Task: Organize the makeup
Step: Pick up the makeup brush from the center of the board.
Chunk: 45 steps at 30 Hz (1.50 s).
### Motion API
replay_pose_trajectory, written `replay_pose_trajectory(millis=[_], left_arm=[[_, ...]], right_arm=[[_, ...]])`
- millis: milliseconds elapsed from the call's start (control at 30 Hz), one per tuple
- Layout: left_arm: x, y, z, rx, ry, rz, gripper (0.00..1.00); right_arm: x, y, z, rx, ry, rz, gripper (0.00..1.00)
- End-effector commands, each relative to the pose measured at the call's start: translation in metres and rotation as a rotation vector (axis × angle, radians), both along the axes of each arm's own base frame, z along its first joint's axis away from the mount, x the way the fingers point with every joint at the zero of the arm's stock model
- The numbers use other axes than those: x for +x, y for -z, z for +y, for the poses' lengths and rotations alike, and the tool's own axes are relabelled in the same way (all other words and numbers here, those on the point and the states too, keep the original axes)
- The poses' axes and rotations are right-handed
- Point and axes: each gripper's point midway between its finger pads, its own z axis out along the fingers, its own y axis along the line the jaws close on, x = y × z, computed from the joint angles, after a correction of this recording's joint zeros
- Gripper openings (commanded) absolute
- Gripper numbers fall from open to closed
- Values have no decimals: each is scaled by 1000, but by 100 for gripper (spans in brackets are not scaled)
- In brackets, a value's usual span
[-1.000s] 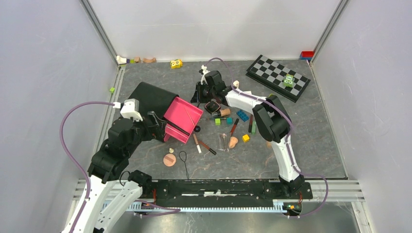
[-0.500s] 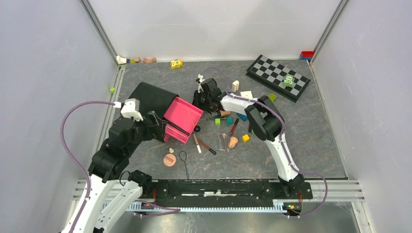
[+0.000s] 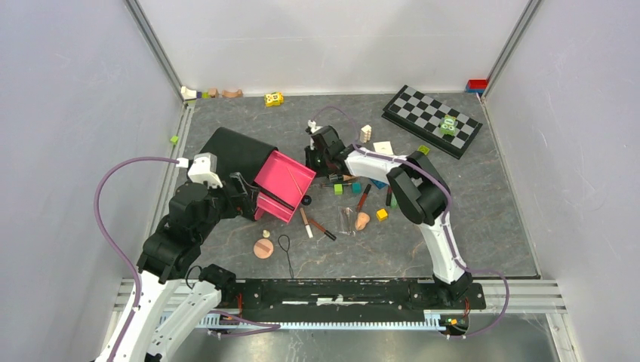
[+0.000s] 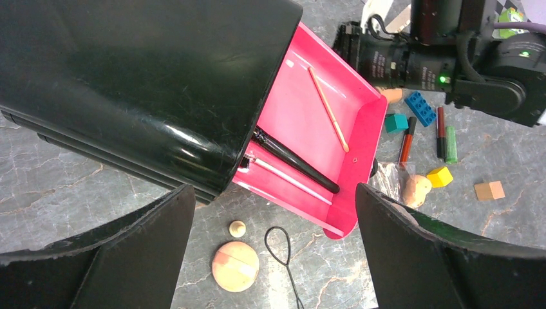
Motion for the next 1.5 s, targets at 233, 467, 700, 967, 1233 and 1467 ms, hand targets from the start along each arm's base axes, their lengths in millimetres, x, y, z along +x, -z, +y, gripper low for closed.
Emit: replay_pose_trajectory(millis=[233, 467, 700, 967, 1233, 1467], left_arm=[[5, -9, -3, -3, 15, -41, 100], [6, -9, -2, -2, 11, -41, 100], [5, -10, -2, -5, 13, -44, 100], [5, -9, -3, -3, 15, -43, 100], [5, -9, -2, -4, 14, -43, 100], [5, -8, -3, -3, 18, -39, 100]], right_arm=[[-26, 18, -75, -226, 14, 9, 18], [-24, -2, -67, -163, -52, -42, 21], [-18, -44, -49, -46, -93, -135, 25], [-10, -39, -62, -136, -66, -159, 29], [-3, -27, -76, -232, -16, -139, 36], [-4, -26, -72, -231, -63, -141, 41]])
